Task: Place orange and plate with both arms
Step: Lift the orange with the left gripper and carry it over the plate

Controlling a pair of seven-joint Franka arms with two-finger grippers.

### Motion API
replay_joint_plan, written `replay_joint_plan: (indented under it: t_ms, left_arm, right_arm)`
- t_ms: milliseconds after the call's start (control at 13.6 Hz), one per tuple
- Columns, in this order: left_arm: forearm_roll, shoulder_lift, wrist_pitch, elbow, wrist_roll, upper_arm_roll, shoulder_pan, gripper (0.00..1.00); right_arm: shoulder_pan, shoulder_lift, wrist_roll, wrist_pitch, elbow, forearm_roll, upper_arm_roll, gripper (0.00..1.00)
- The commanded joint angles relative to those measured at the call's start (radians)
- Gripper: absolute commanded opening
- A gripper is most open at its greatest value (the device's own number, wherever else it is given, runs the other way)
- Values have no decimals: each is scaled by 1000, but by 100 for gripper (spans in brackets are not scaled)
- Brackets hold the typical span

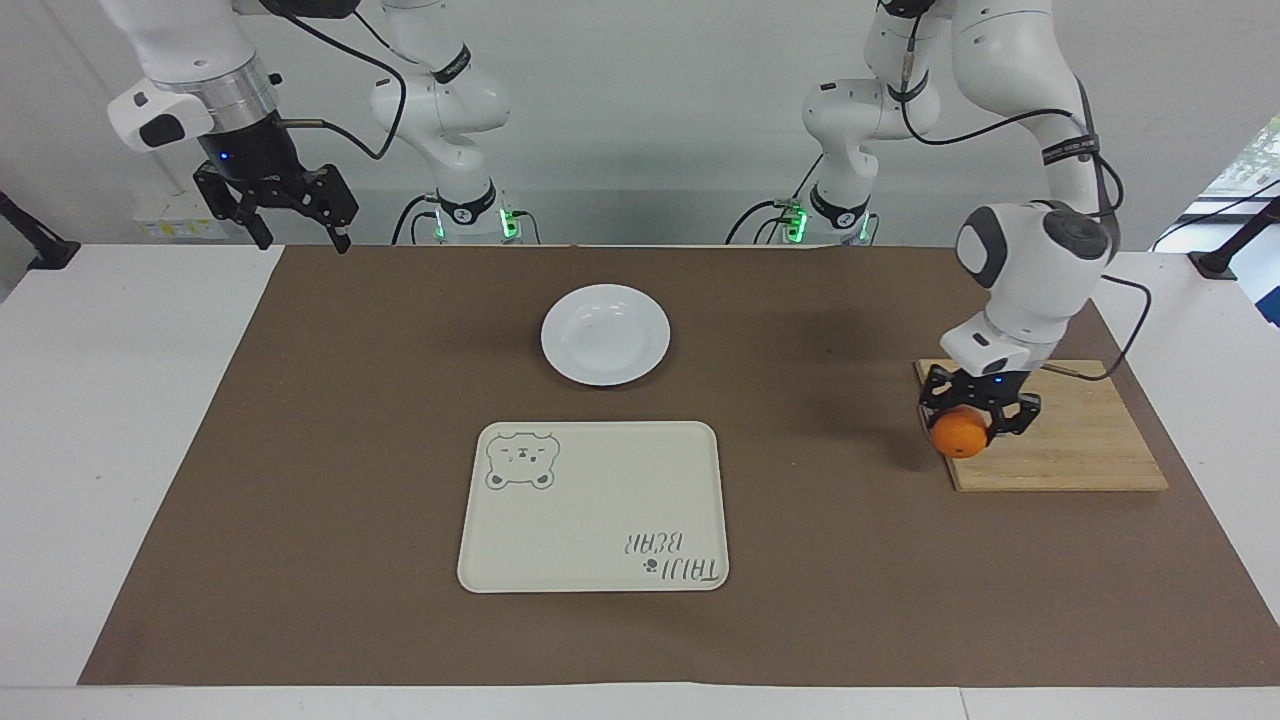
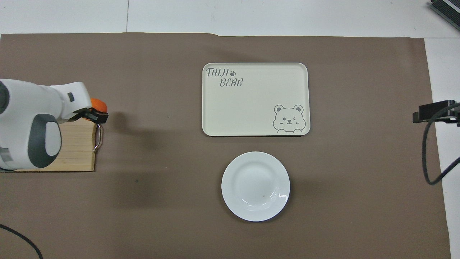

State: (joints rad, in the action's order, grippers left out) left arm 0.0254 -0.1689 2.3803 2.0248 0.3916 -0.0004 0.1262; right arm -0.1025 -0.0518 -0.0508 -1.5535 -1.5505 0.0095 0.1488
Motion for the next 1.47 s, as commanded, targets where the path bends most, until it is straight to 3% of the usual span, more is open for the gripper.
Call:
replay_joint_plan:
  t_ms: [0,294,588,882,1103,1176,1324,1397]
  left_arm:
    - [-2,19,5,12,-185,17,189,0]
    - [-2,19,3,15,-489,11,392,0]
    - [40,19,17,6,-647,10,570,0]
    - [122,34,10,9,-686,-13,712,0]
    - [133,-3,54,14,-740,-21,759,0]
    - [143,-3,74,14,-740,-23,774,8]
    - [189,-8,111,15,-750,-23,777,63]
    - [226,-11,129,15,-763,-23,779,76]
  right_arm:
    - [6,-14,5,-22,-23,6,-3,100]
    - [6,-14,2,-30,-25,6,-3,100]
    - [6,-14,0,-30,-26,6,-3,100]
    - [6,-14,-1,-31,-33,6,-3,100]
    - [9,-14,0,-31,-36,6,-3,100]
    - [10,-16,3,-30,-37,7,-3,100]
    - [10,-14,3,-30,-37,9,-3,100]
    - [10,-14,3,-31,-37,9,-3,100]
